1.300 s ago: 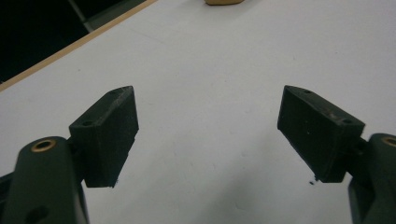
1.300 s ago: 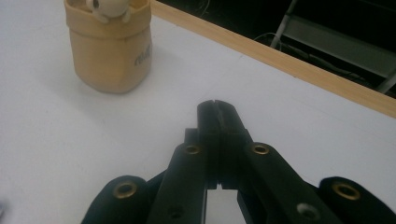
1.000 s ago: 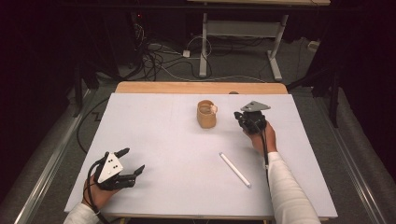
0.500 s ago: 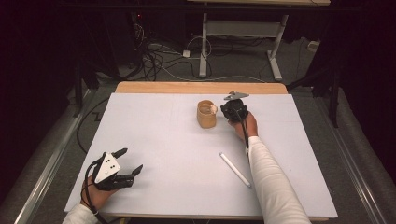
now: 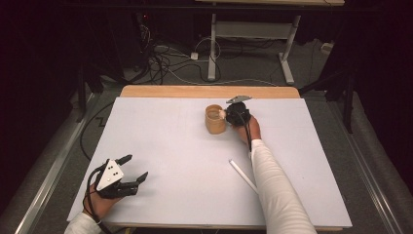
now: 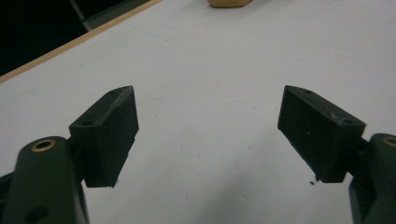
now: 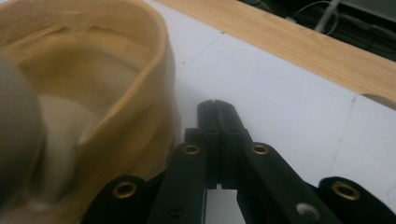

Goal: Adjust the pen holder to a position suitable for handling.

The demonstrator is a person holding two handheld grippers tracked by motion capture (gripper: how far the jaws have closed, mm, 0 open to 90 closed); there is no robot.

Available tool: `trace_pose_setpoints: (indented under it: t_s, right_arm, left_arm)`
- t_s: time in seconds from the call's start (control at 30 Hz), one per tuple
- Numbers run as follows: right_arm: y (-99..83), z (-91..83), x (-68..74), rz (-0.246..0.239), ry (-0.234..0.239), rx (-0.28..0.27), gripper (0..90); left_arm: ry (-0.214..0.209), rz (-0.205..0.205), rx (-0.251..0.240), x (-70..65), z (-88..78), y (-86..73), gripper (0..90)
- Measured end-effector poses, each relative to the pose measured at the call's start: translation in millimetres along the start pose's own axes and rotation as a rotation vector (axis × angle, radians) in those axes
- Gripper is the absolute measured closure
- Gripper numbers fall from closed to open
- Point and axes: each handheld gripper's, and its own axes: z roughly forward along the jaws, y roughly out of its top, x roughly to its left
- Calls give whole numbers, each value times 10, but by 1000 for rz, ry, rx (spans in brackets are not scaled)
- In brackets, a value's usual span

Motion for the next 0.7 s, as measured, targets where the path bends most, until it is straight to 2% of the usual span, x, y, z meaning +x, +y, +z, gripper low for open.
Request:
trace_pose_setpoints:
  t_s: [0.4, 0.43, 0.47, 0.5, 0.6, 0.7]
  right_arm:
    - [12, 19, 90, -33, 15, 25, 900]
    - [13, 21, 98, -35, 28, 21, 900]
    - [15, 16, 138, -36, 60, 25, 900]
    - [15, 16, 138, -36, 60, 25, 900]
    - [17, 5, 250, -61, 106, 5, 900]
    - [10, -4, 313, -81, 119, 9, 900]
  left_arm:
    - [-6, 0, 2, -10, 14, 7, 196]
    - [-7, 1, 3, -10, 16, 7, 196]
    - [-8, 1, 4, -10, 17, 5, 196]
    - [-8, 1, 4, -10, 17, 5, 196]
    - [-10, -1, 7, -5, 21, 1, 196]
    - [-10, -1, 8, -5, 23, 2, 196]
